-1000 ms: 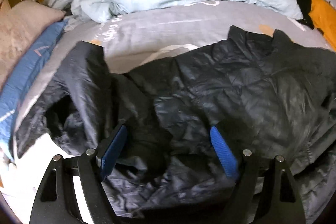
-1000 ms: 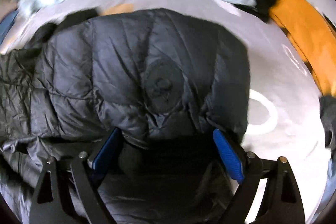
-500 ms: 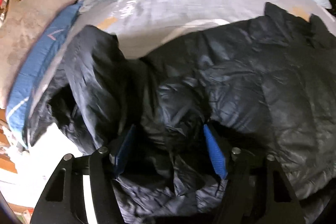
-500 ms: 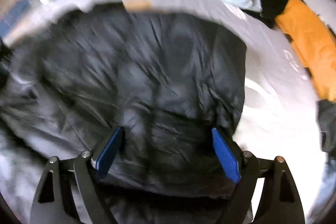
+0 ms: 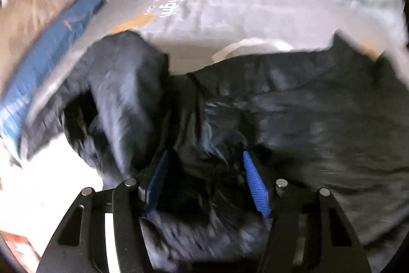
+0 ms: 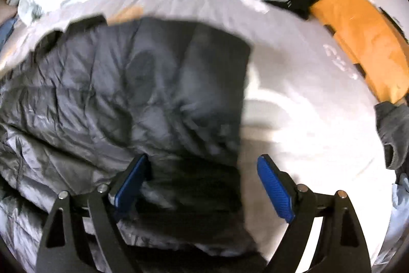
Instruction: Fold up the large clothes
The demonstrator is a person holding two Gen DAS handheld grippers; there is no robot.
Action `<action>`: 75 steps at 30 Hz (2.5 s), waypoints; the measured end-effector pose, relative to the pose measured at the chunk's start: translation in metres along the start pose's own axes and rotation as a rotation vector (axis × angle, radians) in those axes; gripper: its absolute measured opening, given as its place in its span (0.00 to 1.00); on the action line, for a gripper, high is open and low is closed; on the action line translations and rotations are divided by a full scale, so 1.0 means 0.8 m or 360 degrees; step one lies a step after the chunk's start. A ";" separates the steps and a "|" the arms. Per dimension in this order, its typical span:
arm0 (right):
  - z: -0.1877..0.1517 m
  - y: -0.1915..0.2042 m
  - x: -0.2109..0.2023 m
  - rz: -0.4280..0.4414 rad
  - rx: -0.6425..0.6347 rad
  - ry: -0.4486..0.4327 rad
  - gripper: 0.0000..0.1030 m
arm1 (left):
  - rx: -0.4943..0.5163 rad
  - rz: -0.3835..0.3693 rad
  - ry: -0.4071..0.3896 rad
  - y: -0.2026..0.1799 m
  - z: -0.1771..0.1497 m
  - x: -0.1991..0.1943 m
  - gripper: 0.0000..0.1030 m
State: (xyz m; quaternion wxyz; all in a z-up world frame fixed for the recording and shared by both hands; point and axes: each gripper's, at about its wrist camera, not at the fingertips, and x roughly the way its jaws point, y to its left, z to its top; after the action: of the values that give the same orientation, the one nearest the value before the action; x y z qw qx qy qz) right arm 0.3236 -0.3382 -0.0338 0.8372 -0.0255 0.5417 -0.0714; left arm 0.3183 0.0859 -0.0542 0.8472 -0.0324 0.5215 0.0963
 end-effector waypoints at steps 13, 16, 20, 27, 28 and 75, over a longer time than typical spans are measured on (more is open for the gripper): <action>-0.037 0.022 -0.119 0.0319 0.0048 -0.0363 0.85 | 0.0160 -0.0260 -0.0666 0.004 -0.089 -0.179 0.85; -0.061 0.030 -0.136 0.0323 0.0047 -0.0489 0.90 | 0.0126 -0.0268 -0.0740 0.016 -0.085 -0.186 1.00; -0.076 0.032 -0.146 0.0399 0.0018 -0.0566 0.94 | 0.0094 -0.0221 -0.0849 0.036 -0.084 -0.194 1.00; -0.076 0.027 -0.131 0.0357 0.0054 -0.0563 0.94 | 0.0031 -0.0325 -0.0741 0.082 -0.050 -0.161 1.00; -0.075 0.026 -0.127 0.0357 0.0064 -0.0548 0.94 | -0.0001 -0.0320 -0.0750 0.092 -0.046 -0.156 1.00; -0.078 0.034 -0.114 0.0369 0.0047 -0.0431 0.94 | 0.0331 -0.0888 -0.0481 -0.054 -0.119 -0.131 0.01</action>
State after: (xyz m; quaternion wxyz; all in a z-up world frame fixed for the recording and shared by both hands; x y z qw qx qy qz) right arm 0.2327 -0.2955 0.0200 0.9054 0.0399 0.4222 0.0217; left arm 0.1976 0.0154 -0.0058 0.9074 -0.0727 0.3681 -0.1895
